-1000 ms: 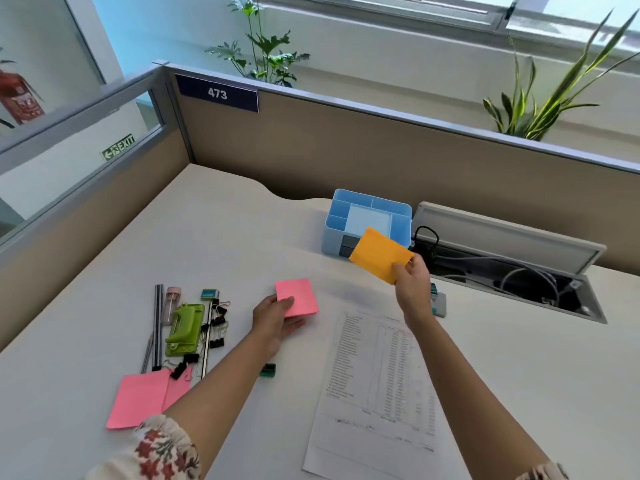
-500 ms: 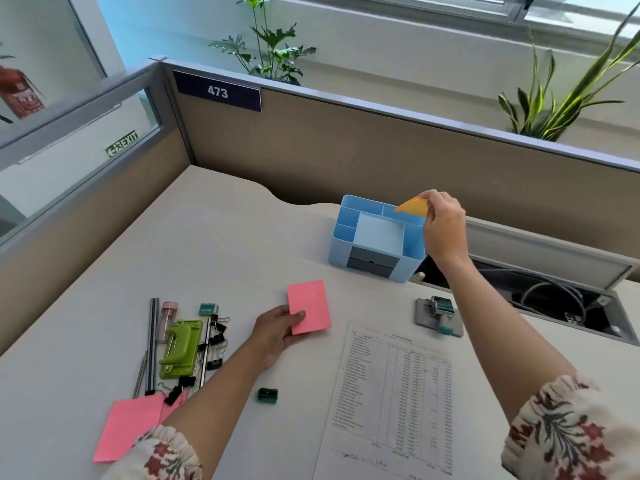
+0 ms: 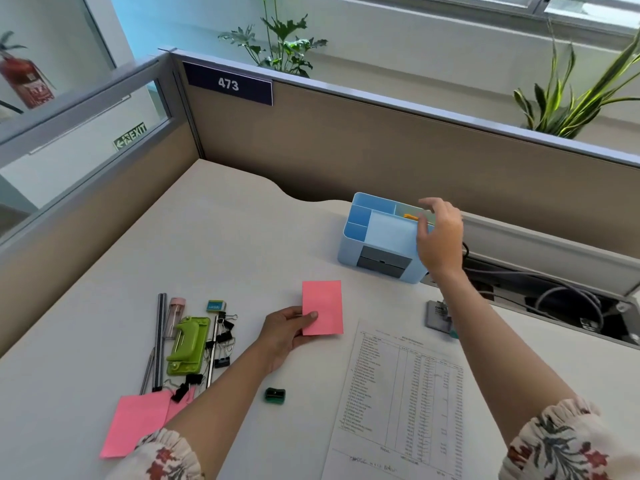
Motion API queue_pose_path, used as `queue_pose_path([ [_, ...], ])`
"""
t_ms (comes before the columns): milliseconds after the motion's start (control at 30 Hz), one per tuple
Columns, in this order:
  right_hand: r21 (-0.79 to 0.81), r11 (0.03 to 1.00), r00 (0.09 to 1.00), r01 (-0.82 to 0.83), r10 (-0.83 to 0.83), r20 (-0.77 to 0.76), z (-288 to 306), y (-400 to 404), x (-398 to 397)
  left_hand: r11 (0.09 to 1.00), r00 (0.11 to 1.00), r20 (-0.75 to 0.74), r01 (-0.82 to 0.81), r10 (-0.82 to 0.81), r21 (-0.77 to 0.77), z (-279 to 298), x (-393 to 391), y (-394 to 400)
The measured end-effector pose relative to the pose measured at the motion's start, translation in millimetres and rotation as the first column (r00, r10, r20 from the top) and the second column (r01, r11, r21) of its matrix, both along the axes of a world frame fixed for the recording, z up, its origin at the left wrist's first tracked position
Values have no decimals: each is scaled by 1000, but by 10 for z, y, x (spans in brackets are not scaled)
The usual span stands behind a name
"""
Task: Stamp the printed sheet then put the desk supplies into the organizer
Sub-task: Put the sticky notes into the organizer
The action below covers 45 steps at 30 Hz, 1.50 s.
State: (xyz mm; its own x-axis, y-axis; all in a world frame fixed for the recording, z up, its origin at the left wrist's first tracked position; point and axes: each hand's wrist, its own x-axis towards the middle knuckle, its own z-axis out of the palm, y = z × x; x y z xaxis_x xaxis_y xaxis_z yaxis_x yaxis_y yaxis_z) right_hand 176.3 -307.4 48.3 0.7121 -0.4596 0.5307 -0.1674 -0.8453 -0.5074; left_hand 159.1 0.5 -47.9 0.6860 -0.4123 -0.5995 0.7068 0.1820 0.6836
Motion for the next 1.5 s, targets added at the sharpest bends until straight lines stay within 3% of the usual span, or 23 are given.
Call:
queue_pose_path([
  [100, 32, 988, 987, -151, 150, 52, -40, 409, -129, 1000, 1000, 11, 0, 0, -18, 10, -17, -2],
  [167, 27, 954, 955, -298, 298, -1, -125, 678, -203, 1000, 1000, 11, 3, -2, -26, 14, -23, 4],
  [300, 83, 831, 763, -550, 541, -355, -310, 1043, -274, 1000, 1000, 21, 10, -10, -26, 11, -24, 10],
  [400, 274, 810, 578, -518, 568, -586, -363, 1106, -256, 1000, 999, 33, 19, -19, -20, 13, -26, 2],
  [500, 290, 802, 502, -522, 564, -656, -352, 1095, -244, 1000, 999, 39, 9, -9, -3, 4, -31, -5],
  [600, 287, 797, 551, -532, 583, -598, -208, 1042, -243, 1000, 998, 57, 12, -12, 10, -9, -44, -3],
  [733, 246, 880, 847, -406, 464, -260, 131, 753, -117, 1000, 998, 63, 6, -6, 7, -8, -57, 8],
  [800, 253, 914, 934, -318, 348, -83, 281, 539, -46, 1000, 998, 60, -9, 8, 14, -10, -57, 2],
  [967, 162, 981, 984, -111, 85, 158, 424, 33, 12, 999, 999, 34, -30, 29, 21, -22, -40, -13],
  [1200, 103, 994, 995, 20, -30, 97, 204, -302, 30, 999, 999, 27, -31, 31, 28, -27, -27, -14],
  [1500, 115, 993, 991, 38, -22, -132, -19, -376, 94, 999, 999, 39, -15, 14, 33, -44, -28, -4],
])
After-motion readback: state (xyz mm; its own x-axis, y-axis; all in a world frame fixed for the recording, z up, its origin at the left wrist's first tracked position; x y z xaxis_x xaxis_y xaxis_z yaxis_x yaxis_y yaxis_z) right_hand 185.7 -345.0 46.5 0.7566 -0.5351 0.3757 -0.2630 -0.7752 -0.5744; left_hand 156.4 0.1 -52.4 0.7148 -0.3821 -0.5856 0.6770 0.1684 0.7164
